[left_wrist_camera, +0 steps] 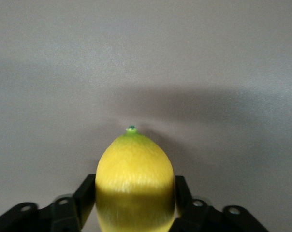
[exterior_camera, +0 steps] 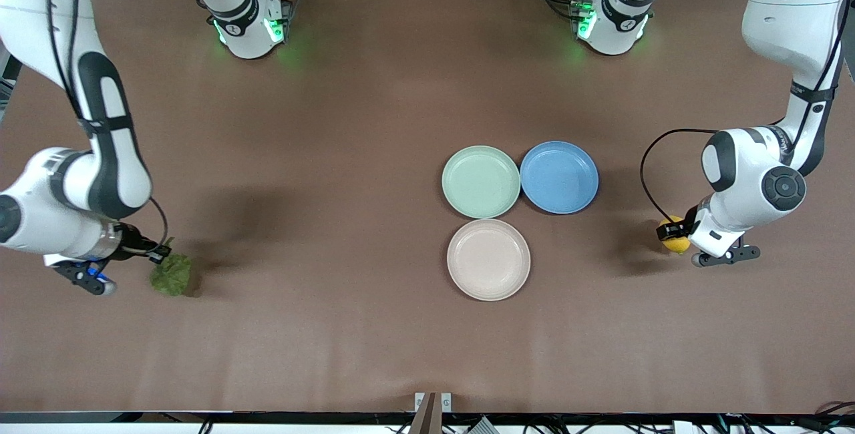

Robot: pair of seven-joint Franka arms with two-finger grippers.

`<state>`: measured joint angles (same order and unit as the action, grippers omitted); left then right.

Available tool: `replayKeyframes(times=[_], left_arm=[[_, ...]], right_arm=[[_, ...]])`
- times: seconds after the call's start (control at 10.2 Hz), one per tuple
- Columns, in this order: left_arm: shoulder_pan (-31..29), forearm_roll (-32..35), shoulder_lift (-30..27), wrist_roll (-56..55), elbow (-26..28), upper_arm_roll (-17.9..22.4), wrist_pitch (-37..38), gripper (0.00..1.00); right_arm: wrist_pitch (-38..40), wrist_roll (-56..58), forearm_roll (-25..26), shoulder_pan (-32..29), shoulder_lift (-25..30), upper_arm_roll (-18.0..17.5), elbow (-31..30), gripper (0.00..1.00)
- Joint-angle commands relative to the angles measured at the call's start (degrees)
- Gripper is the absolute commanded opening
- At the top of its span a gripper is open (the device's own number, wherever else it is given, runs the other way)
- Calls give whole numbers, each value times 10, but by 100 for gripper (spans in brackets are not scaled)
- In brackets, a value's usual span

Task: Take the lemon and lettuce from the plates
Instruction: 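Lower the lettuce onto the table with the right gripper while the left releases lemon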

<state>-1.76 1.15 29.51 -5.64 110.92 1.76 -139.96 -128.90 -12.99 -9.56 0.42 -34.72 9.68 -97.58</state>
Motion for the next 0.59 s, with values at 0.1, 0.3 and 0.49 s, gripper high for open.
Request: replayKeyframes(times=[0.1, 0.3, 0.49], left_arm=[[11, 14, -7, 2, -11, -6, -3, 100], [18, 14, -33, -2, -7, -11, -3, 100], [19, 12, -58, -24, 12, -41, -4, 100]], right_arm=[[-21, 18, -13, -5, 8, -2, -14, 44], [-16, 22, -11, -13, 27, -2, -11, 100], [0, 22, -10, -23, 71, -5, -12, 100]])
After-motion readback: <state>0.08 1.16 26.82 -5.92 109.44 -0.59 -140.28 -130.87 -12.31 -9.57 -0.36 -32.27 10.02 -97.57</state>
